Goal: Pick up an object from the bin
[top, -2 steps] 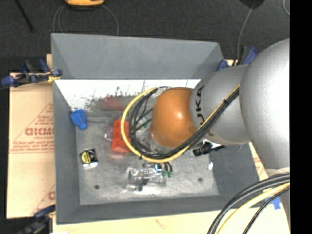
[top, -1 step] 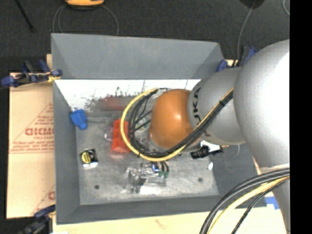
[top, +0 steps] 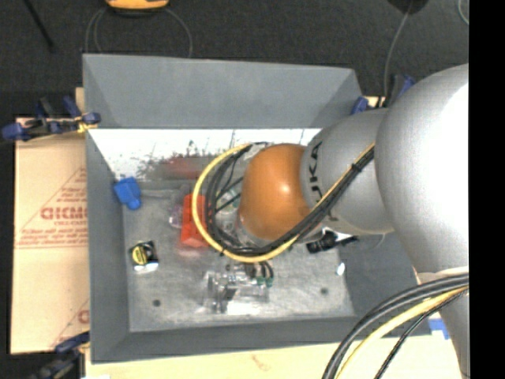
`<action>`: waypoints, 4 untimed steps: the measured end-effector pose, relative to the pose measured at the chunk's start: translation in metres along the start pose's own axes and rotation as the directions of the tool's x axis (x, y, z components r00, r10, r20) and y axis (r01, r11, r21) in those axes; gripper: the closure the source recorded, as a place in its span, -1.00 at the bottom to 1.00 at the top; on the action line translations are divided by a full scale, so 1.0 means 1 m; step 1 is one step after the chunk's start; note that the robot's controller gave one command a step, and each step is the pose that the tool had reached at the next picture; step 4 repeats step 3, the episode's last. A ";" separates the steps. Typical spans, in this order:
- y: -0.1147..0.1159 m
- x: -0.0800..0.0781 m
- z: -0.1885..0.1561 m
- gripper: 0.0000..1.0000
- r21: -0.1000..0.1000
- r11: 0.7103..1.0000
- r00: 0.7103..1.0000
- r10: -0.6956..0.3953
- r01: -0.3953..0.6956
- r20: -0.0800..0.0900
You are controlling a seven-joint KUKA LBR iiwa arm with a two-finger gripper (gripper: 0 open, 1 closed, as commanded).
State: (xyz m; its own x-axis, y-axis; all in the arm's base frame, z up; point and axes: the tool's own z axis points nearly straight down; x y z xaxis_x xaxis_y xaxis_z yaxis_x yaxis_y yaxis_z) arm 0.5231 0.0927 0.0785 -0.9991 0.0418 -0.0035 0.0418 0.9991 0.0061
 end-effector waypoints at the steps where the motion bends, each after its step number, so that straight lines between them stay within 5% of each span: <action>1: 0.000 0.001 0.000 1.00 -0.001 1.000 1.000 0.002 -0.002 -0.003; 2: 0.013 -0.001 0.000 1.00 0.002 0.979 0.979 -0.202 0.202 -0.005; 3: 0.013 0.018 -0.129 1.00 0.006 0.962 0.962 -0.272 0.272 0.003; 4: 0.013 0.018 -0.129 1.00 0.006 0.962 0.962 -0.272 0.272 0.003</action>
Offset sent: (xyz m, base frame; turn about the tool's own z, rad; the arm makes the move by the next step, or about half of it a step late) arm 0.0000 0.0000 0.0000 0.0000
